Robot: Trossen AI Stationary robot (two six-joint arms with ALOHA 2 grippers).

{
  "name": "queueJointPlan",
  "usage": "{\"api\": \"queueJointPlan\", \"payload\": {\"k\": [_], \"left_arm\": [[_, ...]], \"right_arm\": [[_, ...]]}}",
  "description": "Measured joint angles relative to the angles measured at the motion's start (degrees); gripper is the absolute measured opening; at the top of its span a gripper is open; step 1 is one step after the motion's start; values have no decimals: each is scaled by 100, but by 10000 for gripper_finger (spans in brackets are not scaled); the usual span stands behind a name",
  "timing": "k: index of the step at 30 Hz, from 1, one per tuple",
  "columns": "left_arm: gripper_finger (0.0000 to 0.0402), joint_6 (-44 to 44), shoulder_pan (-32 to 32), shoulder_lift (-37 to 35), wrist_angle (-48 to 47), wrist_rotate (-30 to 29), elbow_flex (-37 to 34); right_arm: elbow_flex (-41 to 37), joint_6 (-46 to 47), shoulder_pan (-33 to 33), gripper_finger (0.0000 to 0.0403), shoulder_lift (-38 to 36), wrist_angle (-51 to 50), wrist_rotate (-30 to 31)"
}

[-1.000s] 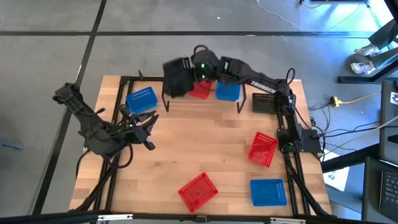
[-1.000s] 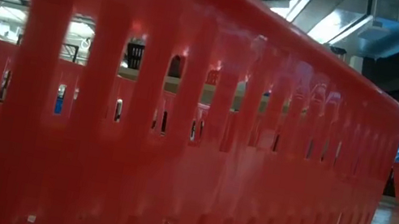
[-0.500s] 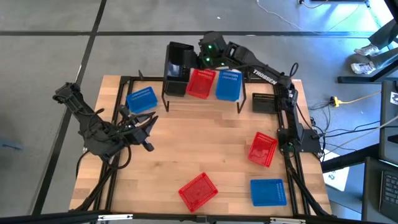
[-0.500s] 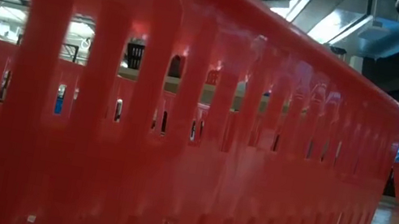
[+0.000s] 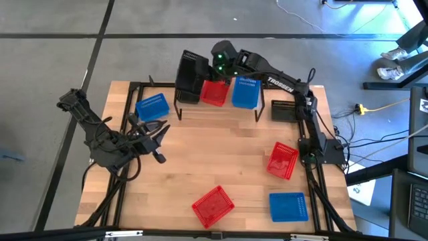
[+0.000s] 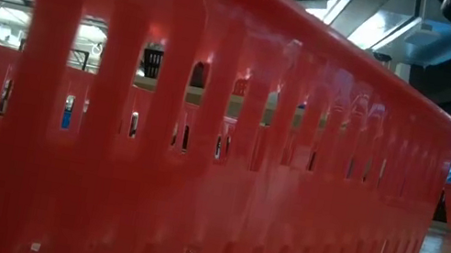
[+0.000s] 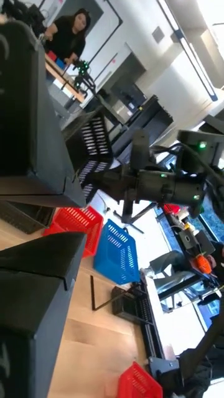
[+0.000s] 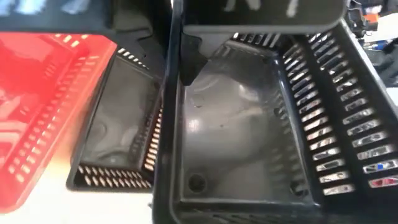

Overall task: Stack baskets on shelf by color
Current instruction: Stack the bottom black bin on the black bin on the shelf

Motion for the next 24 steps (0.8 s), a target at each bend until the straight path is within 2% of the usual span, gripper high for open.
{"api": "queueJointPlan", "payload": {"k": [9,17,24], "left_arm": [[69,-126,-245,-1,-2,-2,0],[69,-112,-388,-1,-1,-4,0],[69,-108,-388,-1,-2,-4,0]], "right_arm": [[-7,152,12,0,436,-89,-203],[-5,284,14,0,458,-737,78],[-4,266,1,0,462,-611,190]]}}
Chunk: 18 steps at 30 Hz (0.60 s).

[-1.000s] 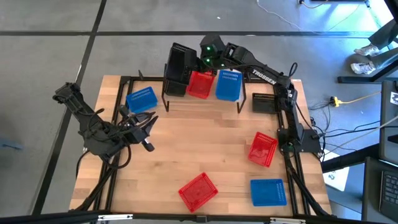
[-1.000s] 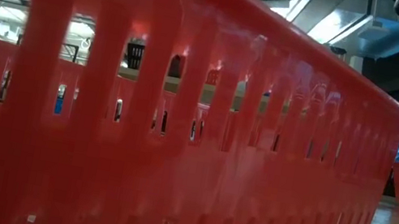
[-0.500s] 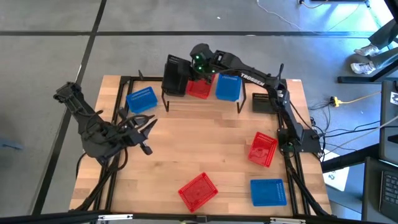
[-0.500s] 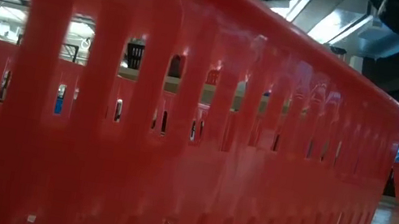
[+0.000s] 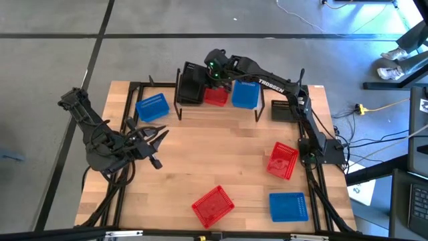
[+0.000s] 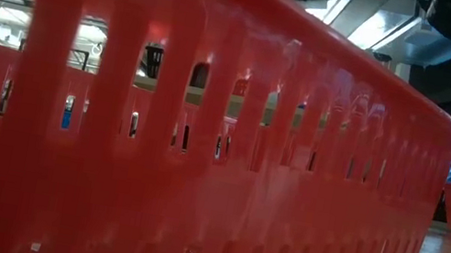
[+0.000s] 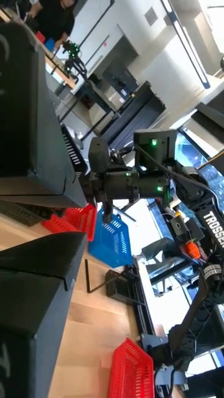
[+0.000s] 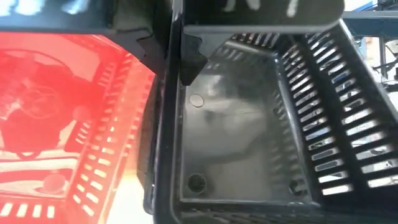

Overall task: Stack baskets on shelf by color
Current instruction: Stack the bottom black bin on the black bin on the shelf

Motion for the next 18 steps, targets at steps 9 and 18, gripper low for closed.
{"api": "queueJointPlan", "payload": {"k": [9,18], "left_arm": [[69,2,-2,0,0,0,0],[69,2,0,0,0,0,0]], "right_arm": [[0,-363,0,12,0,66,-54],[0,-386,0,20,0,59,-187]]}}
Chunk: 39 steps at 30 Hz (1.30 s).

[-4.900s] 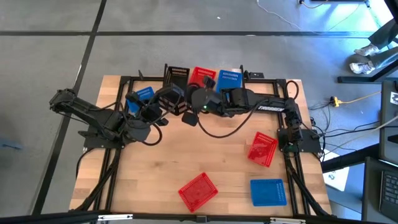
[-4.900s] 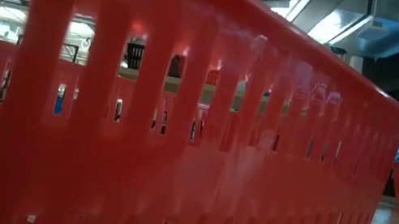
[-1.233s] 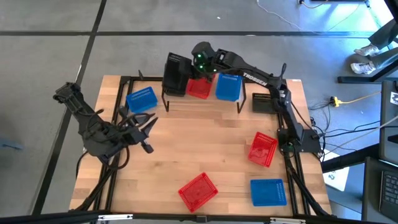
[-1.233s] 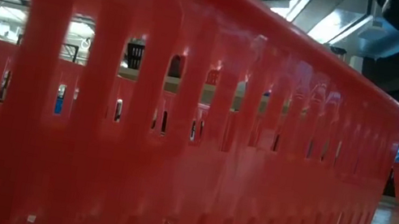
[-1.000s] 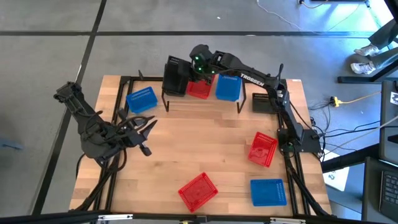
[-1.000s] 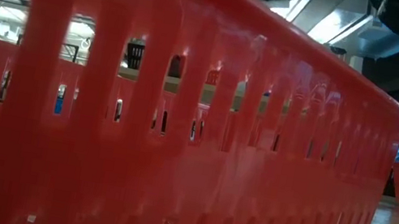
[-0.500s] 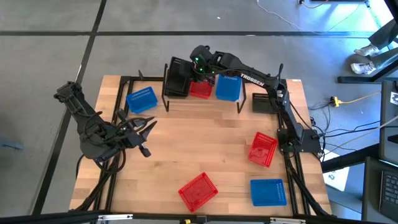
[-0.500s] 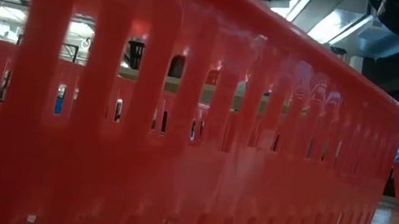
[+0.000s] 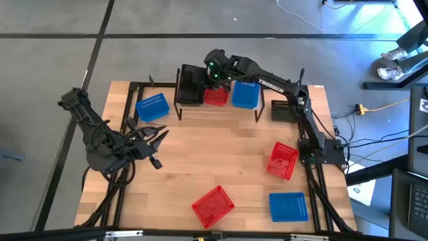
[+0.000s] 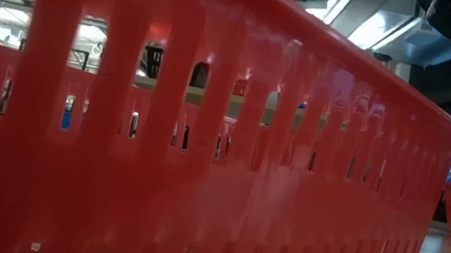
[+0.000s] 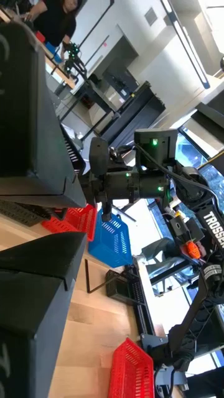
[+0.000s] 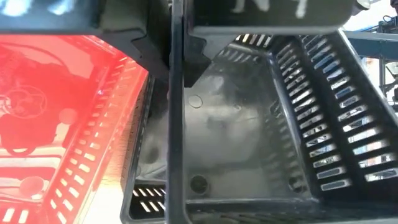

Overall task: Stack baskets on shelf by color
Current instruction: Stack the bottom black bin on the black bin on the shelf

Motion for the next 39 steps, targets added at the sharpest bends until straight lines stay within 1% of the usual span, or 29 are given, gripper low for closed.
{"api": "queueJointPlan", "payload": {"k": [4,6,12,14,19,21,24,27,32,39], "left_arm": [[69,0,-2,0,0,0,0],[69,0,0,0,0,0,0],[69,0,0,0,0,0,0],[69,0,-2,0,0,0,0],[69,0,0,0,0,0,0],[69,0,0,0,0,0,0],[69,2,0,0,0,0,0],[69,2,0,0,0,0,0],[69,2,0,0,0,0,0],[69,2,0,0,0,0,0]], "right_arm": [[0,-31,0,21,0,2,-3],[0,-117,2,21,0,4,101],[0,-151,0,4,0,4,189],[0,-182,0,8,0,4,191],[0,-185,0,32,0,4,189],[0,-58,2,38,0,4,187],[0,187,0,41,0,11,193],[0,243,1,41,0,103,191],[0,-36,0,40,0,120,163],[0,-69,0,39,0,90,189]]}}
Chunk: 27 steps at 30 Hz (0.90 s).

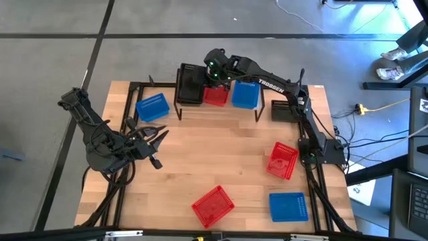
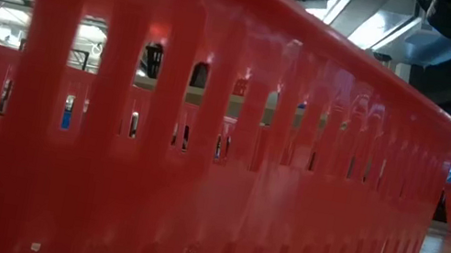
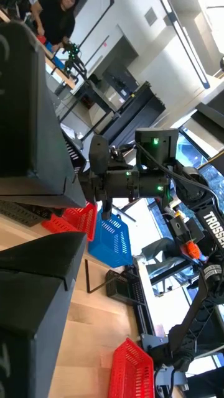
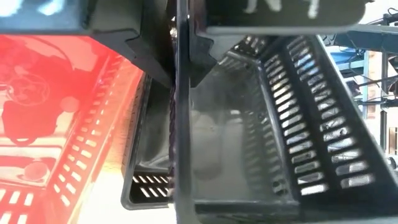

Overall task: Stack baskets on shelf by color
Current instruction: Stack the bottom black bin on the black bin on the shelf

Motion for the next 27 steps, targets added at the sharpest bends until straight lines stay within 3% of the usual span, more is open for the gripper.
{"api": "queueJointPlan", "payload": {"k": [8,14,27], "left_arm": [[69,-46,0,0,0,0,0],[69,-50,0,0,0,0,0],[69,-50,0,1,0,0,0]], "right_arm": [[0,-123,2,36,0,-5,7],[0,-280,2,5,0,-4,68],[0,-275,4,51,0,-39,158]]}}
